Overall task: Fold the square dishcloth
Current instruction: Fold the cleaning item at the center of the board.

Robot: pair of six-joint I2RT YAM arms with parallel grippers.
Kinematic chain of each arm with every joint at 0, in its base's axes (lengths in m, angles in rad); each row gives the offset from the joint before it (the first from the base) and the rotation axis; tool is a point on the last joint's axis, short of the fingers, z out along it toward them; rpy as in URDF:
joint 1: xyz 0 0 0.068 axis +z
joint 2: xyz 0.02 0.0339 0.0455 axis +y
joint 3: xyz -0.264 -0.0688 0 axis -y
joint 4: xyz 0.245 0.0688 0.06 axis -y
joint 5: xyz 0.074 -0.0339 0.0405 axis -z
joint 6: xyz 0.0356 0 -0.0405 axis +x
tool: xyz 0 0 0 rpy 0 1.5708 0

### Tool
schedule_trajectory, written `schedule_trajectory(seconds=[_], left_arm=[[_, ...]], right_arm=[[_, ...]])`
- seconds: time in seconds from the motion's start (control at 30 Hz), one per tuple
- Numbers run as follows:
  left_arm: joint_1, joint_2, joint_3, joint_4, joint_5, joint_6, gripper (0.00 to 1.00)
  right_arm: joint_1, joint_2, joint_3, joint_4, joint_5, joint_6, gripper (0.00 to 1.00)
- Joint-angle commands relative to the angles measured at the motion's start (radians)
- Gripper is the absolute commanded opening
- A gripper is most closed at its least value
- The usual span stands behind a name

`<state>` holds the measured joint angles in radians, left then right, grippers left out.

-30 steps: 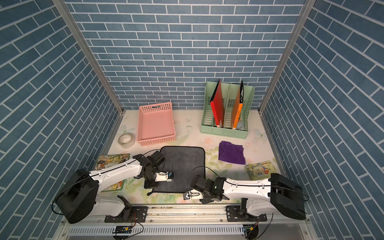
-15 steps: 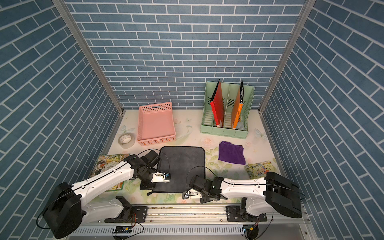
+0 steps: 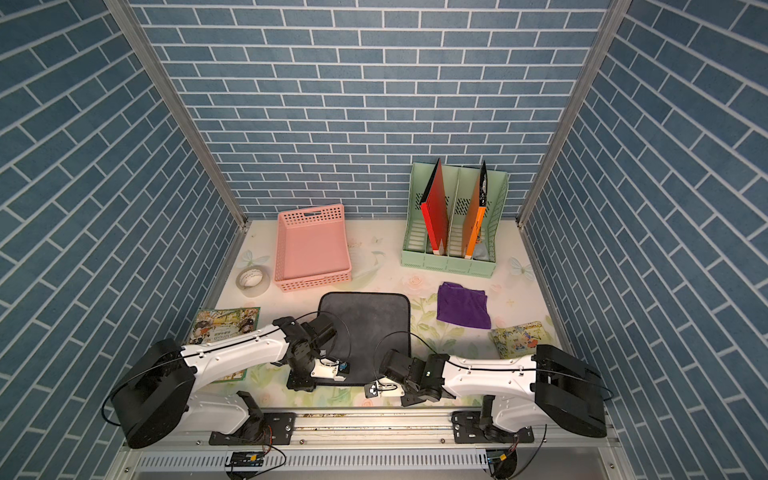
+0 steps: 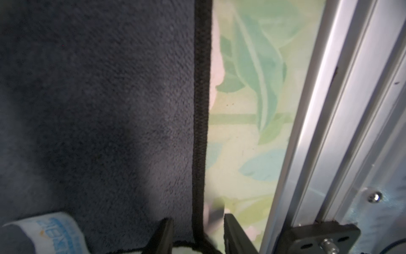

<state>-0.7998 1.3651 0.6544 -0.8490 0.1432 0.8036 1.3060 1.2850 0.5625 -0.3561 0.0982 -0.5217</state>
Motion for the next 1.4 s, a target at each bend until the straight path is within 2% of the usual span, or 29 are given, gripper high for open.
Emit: schedule_trajectory(seconds=[0.0, 0.13, 0.23, 0.37, 0.63, 0.8, 1.07, 1.37], left_arm=[[-0.022, 0.041, -0.07, 0.112, -0.119, -0.004, 0.34], [-0.019, 0.011, -0.019, 0.096, -0.147, -0.002, 0.0], [0.009, -0.078, 0.08, -0.016, -0.063, 0.033, 0.0], [0.092, -0.122, 0.2, -0.224, 0.082, 0.068, 0.0], [0.148, -0.154, 0.208, -0.373, 0.088, 0.116, 0.0], [0.196, -0.132, 0.241, -0.364, 0.057, 0.145, 0.0], [0.293, 0.043, 0.342, -0.218, 0.031, 0.134, 0.0], [0.381, 0.134, 0.417, -0.11, 0.005, 0.155, 0.0]], right_arm=[[-0.01, -0.024, 0.029, -0.042, -0.008, 0.017, 0.0], [-0.026, -0.044, 0.063, -0.068, -0.025, 0.015, 0.0], [-0.038, -0.067, 0.096, -0.113, -0.049, 0.018, 0.0], [-0.041, -0.092, 0.147, -0.17, -0.078, 0.011, 0.0], [-0.063, -0.083, 0.261, -0.304, -0.142, -0.012, 0.0], [-0.137, -0.094, 0.254, -0.366, -0.137, -0.033, 0.0], [-0.215, -0.052, 0.253, -0.253, -0.096, -0.046, 0.0], [-0.339, 0.056, 0.321, -0.157, -0.089, -0.137, 0.0]])
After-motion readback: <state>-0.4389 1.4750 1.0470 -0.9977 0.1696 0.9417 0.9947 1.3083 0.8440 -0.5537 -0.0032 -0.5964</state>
